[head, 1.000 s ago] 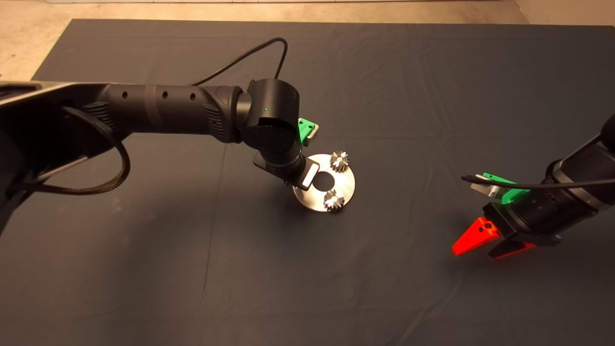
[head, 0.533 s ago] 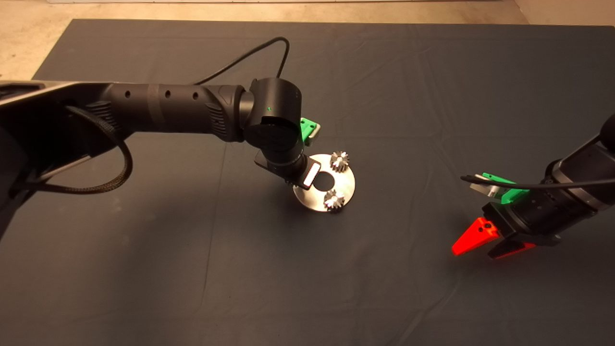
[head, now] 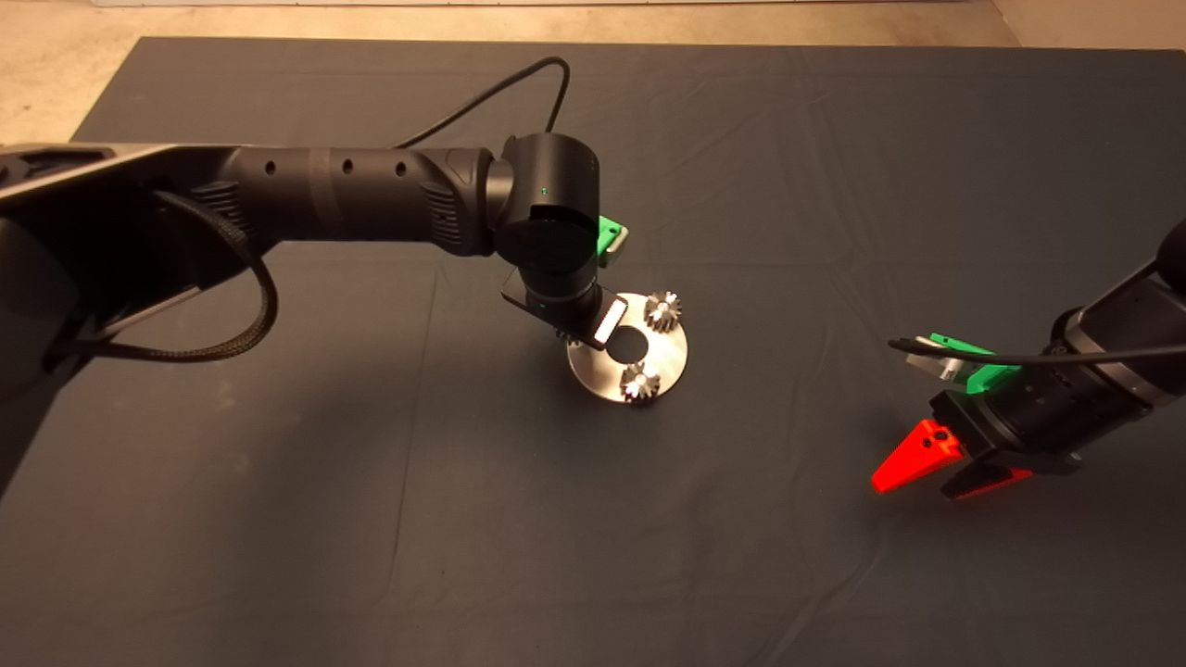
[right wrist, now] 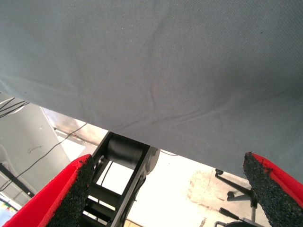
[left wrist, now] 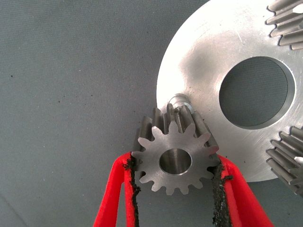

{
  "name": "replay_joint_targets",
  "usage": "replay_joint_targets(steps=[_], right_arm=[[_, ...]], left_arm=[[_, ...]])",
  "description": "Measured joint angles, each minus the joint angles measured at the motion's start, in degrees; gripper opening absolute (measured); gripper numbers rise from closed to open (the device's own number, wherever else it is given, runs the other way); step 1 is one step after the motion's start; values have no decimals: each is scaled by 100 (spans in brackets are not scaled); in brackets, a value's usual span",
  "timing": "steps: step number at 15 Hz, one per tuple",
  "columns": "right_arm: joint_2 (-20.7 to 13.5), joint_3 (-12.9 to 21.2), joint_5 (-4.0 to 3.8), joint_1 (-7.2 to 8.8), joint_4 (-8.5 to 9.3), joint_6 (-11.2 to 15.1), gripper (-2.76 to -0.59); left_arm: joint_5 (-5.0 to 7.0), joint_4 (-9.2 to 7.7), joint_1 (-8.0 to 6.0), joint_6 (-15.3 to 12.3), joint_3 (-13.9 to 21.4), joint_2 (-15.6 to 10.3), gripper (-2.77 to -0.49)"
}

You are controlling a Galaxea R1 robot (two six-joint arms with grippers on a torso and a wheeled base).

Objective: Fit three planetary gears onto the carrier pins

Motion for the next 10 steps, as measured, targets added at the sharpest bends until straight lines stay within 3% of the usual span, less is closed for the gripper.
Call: replay_joint_targets(steps=[4, 7, 10], right_arm=[[0, 0, -2, 0, -2, 0, -103], [0, 0, 0, 0, -2, 0, -103], [2, 0, 5, 0, -2, 0, -103]], left_arm=[[11, 6, -2, 5, -1, 30, -259], [-102, 41, -9, 2, 13, 79, -259], [-101, 41, -155, -4, 145, 77, -259]])
